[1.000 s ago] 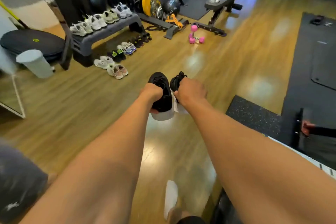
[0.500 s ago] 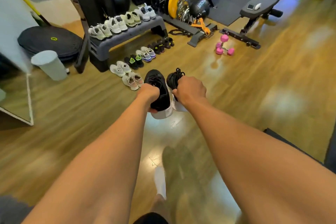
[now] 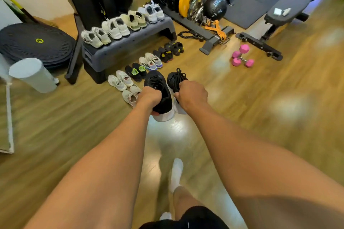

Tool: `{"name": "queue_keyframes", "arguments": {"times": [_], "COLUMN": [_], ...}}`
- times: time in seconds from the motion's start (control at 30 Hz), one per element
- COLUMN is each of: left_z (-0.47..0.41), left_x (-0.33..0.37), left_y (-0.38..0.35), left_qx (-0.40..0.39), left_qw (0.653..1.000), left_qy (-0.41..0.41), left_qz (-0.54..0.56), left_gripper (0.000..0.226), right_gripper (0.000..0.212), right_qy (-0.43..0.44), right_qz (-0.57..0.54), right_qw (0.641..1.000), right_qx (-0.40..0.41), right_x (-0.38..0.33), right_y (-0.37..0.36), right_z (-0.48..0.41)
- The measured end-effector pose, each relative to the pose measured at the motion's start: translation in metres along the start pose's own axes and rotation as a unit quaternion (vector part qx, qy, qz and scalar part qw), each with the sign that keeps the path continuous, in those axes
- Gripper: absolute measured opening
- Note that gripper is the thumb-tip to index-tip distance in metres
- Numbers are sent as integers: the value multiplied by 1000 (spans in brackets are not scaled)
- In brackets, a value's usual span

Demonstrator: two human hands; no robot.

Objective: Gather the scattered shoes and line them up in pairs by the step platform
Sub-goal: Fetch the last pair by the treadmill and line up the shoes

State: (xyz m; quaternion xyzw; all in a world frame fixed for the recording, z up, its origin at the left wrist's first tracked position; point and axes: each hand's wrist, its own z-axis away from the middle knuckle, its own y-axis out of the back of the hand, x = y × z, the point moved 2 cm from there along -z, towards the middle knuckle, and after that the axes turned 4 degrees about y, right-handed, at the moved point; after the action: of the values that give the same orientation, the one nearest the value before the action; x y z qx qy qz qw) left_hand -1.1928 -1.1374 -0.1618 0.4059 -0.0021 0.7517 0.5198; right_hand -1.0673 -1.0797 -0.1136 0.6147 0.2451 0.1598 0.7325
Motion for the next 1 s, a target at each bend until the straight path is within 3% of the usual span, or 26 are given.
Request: {"name": "queue_keyframes", "arguments": {"times": [0.43, 0.9, 1.0], "left_z": [-215, -450, -494], "left_x": [151, 230, 235], "left_y": [14, 4, -11], "left_qx": [31, 83, 82], "left_qw": [997, 991, 986], "left_qy": [57, 100, 129], "left_qz": [36, 16, 64], "left_gripper": [41, 42, 41], "right_gripper": [22, 32, 32], "right_qy": [41, 53, 60], "right_qz": [6, -7, -12], "right_qw": [997, 986, 981], "right_qx": [-65, -156, -182], "right_x": [-22, -44, -40], "right_y": [-7, -84, -116], "right_z": [-287, -547, -595]}}
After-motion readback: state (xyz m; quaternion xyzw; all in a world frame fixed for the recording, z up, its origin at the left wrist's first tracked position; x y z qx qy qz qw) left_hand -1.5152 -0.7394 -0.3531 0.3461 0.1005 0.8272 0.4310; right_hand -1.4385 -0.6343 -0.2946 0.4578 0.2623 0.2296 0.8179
